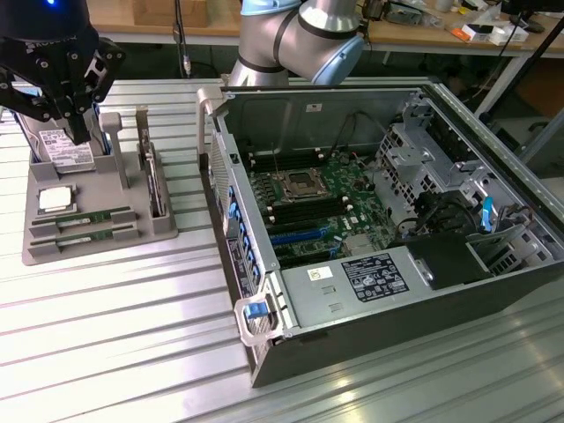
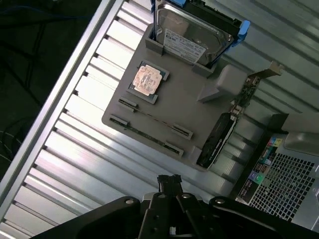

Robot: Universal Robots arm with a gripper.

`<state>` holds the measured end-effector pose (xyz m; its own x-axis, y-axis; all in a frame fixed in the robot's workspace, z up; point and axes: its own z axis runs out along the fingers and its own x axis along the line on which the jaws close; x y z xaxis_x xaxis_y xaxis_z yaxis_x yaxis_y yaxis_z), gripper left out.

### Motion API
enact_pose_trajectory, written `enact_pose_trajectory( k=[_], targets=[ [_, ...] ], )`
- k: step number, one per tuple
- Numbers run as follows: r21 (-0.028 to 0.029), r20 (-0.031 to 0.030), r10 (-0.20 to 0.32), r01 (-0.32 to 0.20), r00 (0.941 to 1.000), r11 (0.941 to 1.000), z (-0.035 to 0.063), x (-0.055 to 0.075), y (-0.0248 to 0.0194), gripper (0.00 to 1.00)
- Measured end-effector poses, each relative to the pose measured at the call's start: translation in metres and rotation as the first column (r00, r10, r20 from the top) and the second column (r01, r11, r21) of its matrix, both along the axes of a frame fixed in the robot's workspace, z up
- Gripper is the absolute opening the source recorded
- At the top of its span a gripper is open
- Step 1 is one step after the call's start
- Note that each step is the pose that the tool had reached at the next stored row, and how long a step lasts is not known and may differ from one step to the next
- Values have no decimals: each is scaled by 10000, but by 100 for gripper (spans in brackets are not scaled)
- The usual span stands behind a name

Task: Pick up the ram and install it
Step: 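Pick up the ram and move it above insertion slot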

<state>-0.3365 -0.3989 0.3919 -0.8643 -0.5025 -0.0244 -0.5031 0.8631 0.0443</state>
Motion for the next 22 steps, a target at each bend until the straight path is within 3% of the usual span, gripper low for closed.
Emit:
enact_pose_trajectory(
  k=[6,11,15,17,19,22],
  targets=[
    [0,0,889,-889,9960,9960,0,0,0,11],
    [0,1,1531,-1531,9882,9882,0,0,0,11],
    [0,0,2041,-2041,9790,9790,0,0,0,11],
    [0,1,2395,-2395,9709,9709,0,0,0,11],
    [0,0,2515,-2515,9679,9679,0,0,0,11],
    [0,0,2929,-2929,9561,9561,0,0,0,11]
  ],
)
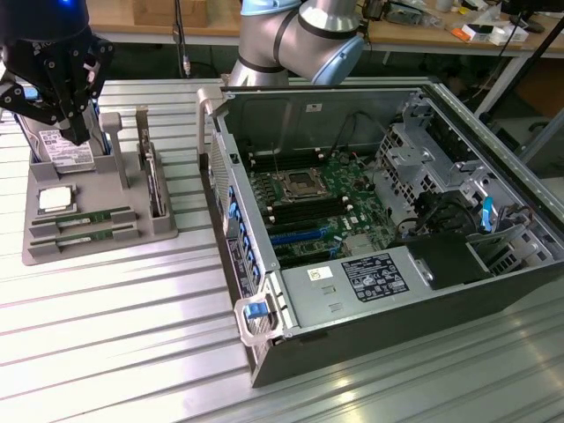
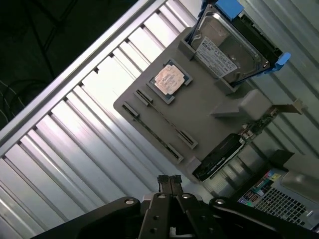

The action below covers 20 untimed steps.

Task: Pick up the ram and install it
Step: 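Pick up the ram and move it above insertion slot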

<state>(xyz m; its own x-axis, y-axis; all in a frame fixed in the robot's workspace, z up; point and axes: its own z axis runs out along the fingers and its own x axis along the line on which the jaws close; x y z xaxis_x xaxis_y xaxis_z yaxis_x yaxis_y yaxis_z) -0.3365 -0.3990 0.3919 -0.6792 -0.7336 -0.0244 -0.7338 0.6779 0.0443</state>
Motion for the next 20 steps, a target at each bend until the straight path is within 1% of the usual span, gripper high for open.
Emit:
enact_pose_trajectory(
  k=[5,8,11,14,16,20],
  targets=[
    [0,0,744,-744,9972,9972,0,0,0,11],
    [0,0,1077,-1077,9942,9942,0,0,0,11],
    [0,0,1292,-1292,9916,9916,0,0,0,11],
    [0,0,1694,-1694,9855,9855,0,0,0,11],
    [0,0,1999,-1999,9798,9798,0,0,0,11],
    [0,0,2272,-2272,9739,9739,0,0,0,11]
  ],
)
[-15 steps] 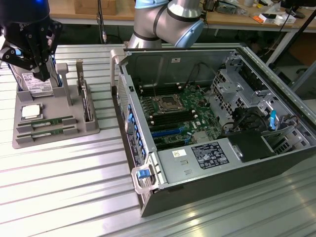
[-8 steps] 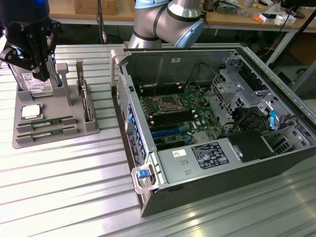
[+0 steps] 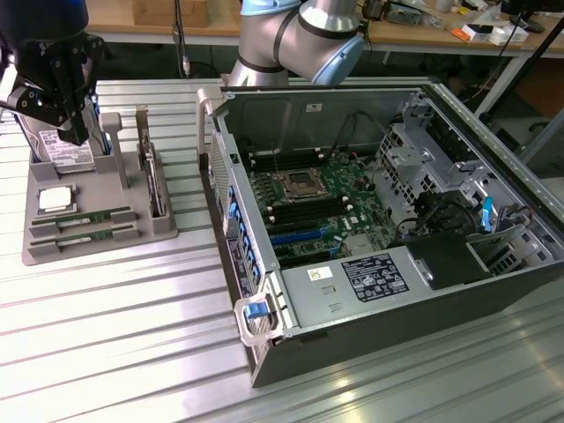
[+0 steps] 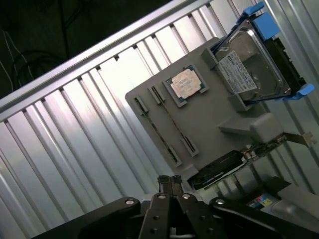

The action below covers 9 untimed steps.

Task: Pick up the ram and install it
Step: 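Pick up the ram and move it above insertion slot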

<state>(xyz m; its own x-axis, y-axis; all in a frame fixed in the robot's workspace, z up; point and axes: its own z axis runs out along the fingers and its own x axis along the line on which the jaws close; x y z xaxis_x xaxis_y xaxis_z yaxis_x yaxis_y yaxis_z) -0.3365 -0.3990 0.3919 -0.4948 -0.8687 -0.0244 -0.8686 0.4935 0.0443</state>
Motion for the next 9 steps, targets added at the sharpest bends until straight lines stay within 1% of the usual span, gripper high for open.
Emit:
enact_pose_trajectory(
  k=[5,9],
  targets=[
    [0,0,482,-482,9988,9988,0,0,0,11],
    [0,0,864,-864,9963,9963,0,0,0,11]
  ],
)
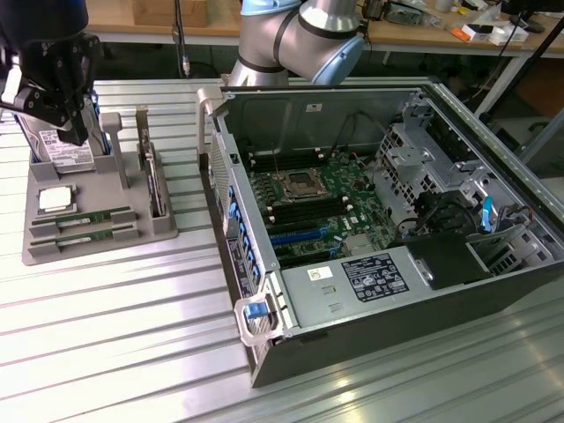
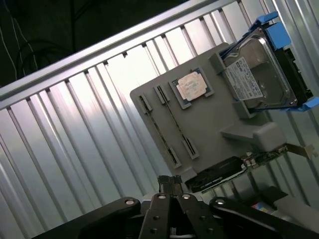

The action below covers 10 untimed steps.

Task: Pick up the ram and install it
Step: 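Pick up the ram and move it above insertion slot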

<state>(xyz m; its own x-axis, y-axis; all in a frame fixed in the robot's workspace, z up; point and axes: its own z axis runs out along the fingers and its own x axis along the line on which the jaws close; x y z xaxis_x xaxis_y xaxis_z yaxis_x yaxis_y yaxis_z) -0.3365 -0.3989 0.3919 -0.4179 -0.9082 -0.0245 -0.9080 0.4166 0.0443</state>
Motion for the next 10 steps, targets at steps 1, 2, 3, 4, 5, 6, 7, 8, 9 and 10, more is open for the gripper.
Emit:
enact_pose_trajectory(
  k=[1,2,3,4,5,6,7,8,9,10],
  targets=[
    [1,0,112,-112,9999,9999,0,0,0,11],
    [1,0,217,-217,9998,9998,0,0,0,11],
    [0,0,452,-452,9990,9990,0,0,0,11],
    [0,0,568,-568,9984,9984,-1,0,0,11],
    [0,0,649,-649,9979,9979,0,0,0,11],
    [0,0,737,-737,9973,9973,-1,0,0,11],
    [0,0,830,-830,9965,9965,-1,0,0,11],
    [0,0,915,-915,9958,9958,-1,0,0,11],
    [0,0,993,-993,9951,9951,-1,0,0,11],
    [0,0,1084,-1084,9941,9941,-2,0,0,11]
  ],
)
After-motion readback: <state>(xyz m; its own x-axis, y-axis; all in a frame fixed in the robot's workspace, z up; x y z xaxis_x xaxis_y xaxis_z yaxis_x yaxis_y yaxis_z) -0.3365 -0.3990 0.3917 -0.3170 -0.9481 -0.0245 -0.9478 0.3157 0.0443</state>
